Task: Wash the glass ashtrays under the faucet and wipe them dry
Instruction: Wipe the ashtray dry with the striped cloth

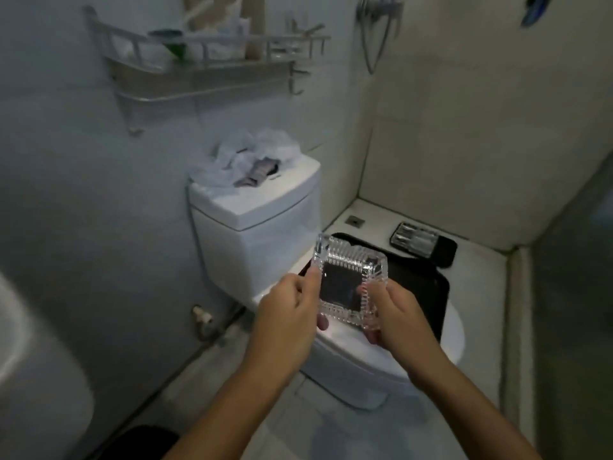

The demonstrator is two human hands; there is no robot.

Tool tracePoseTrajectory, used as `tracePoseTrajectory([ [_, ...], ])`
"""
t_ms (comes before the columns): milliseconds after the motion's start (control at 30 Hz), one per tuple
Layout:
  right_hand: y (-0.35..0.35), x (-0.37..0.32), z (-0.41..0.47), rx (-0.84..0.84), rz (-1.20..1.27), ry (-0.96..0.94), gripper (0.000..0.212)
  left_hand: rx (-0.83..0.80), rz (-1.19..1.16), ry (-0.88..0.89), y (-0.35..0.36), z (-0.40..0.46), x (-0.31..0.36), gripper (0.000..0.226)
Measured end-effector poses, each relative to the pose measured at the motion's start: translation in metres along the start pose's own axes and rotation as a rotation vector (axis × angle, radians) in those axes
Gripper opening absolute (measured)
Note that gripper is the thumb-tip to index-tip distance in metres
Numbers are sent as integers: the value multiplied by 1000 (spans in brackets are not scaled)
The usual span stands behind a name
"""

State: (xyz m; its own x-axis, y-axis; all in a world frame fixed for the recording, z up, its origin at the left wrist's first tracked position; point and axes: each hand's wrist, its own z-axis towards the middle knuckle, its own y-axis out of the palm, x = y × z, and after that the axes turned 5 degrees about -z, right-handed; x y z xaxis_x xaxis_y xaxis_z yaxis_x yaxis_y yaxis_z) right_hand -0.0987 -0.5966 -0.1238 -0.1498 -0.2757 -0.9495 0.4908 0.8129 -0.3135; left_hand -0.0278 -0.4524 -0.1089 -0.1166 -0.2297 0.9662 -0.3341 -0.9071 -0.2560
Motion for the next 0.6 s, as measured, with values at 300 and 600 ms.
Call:
tracePoseTrajectory([
  [300, -4, 123, 154, 94, -418, 166, 51, 114, -5, -279, 93, 130, -144, 21],
  [600, 17, 158, 262, 103, -522, 322, 26, 52, 172, -486, 123, 176, -218, 57],
])
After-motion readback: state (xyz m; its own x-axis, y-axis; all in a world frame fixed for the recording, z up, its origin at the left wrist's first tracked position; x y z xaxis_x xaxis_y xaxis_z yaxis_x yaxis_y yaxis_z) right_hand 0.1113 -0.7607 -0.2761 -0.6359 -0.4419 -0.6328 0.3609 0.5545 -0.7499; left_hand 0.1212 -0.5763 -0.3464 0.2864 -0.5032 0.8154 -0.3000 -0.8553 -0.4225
